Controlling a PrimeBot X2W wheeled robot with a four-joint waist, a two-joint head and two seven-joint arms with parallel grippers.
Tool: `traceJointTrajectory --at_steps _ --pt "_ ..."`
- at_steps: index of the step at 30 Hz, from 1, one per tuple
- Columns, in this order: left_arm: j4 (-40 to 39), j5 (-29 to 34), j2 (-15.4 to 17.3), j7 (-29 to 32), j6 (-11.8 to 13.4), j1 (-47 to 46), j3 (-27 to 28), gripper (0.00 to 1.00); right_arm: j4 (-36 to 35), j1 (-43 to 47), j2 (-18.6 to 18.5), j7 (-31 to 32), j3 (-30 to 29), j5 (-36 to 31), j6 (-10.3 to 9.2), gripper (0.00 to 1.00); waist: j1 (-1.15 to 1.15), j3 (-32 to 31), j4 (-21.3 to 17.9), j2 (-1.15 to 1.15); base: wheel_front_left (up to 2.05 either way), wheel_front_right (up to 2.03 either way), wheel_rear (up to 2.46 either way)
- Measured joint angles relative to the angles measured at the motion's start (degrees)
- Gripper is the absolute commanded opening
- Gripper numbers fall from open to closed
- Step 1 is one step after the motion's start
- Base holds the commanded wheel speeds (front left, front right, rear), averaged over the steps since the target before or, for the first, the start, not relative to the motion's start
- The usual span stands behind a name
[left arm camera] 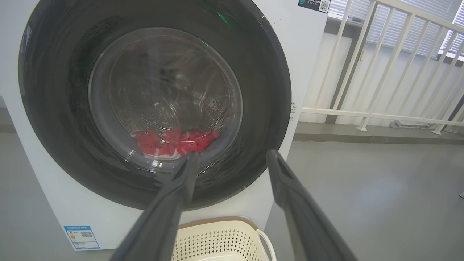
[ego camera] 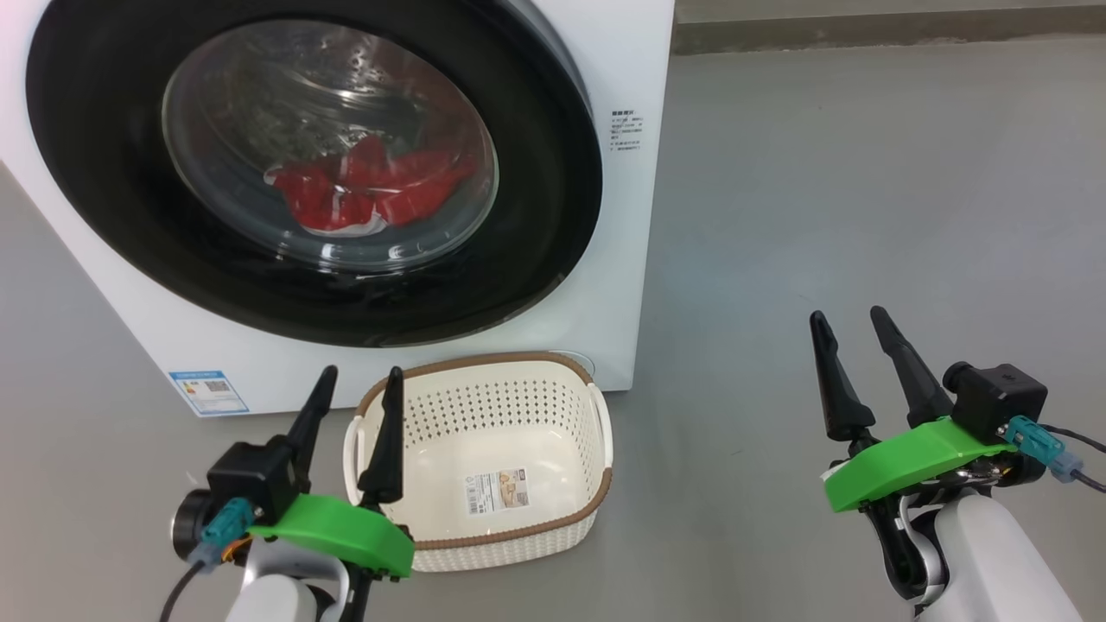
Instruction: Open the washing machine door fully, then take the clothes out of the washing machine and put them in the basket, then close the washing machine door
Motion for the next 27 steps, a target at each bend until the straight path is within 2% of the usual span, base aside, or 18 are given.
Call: traceJointTrajectory --at_steps 10,27 --pt "0.46 4.88 0.0 -1.09 0.76 -1.14 -0.11 1.0 0.26 -0.87 -0.19 -1.25 0.44 -5.31 0.01 1.0 0.0 -0.07 0.09 0.0 0.0 0.0 0.0" --pt "1.44 4.28 0.0 -1.09 1.21 -1.8 -0.38 1.0 0.55 -0.89 -0.41 -1.49 0.32 -5.31 0.01 1.0 0.0 0.33 0.03 0.0 0.0 0.0 0.0"
